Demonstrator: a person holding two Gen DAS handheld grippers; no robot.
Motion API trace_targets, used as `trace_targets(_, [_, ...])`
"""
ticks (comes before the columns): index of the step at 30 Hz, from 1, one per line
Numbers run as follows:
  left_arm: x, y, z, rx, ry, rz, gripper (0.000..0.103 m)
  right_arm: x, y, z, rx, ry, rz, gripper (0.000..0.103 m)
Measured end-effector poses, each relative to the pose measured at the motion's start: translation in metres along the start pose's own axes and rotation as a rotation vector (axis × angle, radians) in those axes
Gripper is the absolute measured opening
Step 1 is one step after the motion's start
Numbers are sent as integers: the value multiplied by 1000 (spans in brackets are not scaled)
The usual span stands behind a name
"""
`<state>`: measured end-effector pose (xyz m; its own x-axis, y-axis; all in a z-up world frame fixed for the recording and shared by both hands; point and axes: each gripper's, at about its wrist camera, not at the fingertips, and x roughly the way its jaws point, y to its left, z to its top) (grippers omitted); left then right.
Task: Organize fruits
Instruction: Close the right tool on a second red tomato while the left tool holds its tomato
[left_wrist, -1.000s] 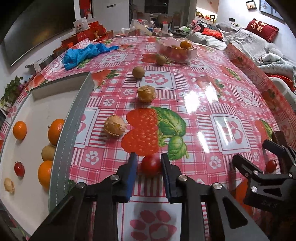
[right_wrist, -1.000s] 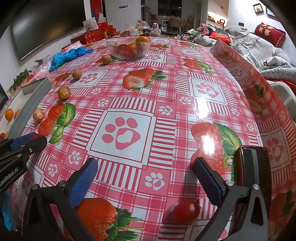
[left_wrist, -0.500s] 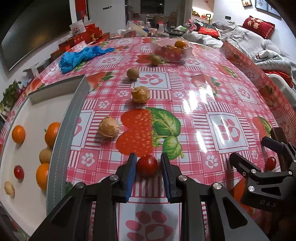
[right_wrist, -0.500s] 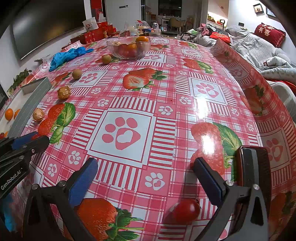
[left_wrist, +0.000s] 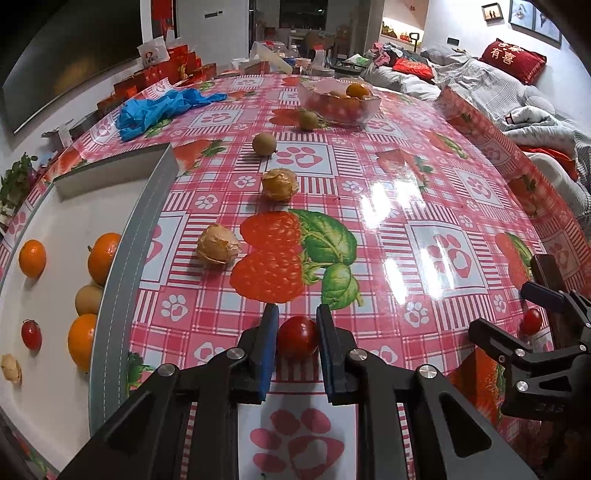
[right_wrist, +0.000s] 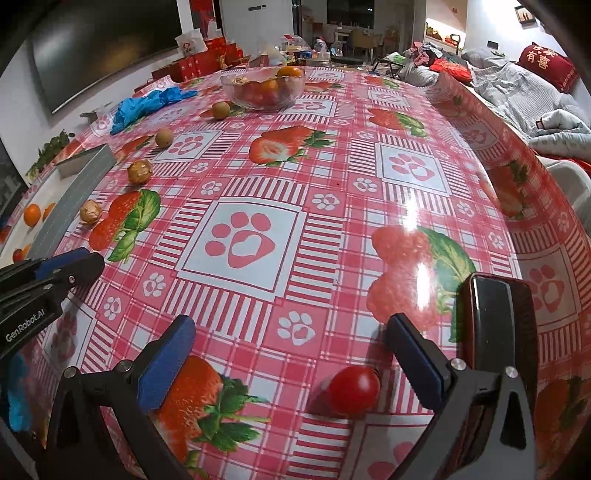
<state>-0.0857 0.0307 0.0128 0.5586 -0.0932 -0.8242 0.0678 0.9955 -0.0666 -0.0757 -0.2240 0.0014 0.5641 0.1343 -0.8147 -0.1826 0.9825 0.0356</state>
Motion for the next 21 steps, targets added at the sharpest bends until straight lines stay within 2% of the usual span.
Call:
trace_targets(5, [0, 0, 0, 5, 0, 1, 22, -1, -4, 2, 32, 0, 15, 102])
trace_targets(13, [1, -3, 1, 13, -2, 16, 22, -12, -29, -2, 139, -17, 151, 102])
trace_targets(21, [1, -3, 1, 15, -4, 16, 23, -14, -35, -3, 159, -27, 169, 102])
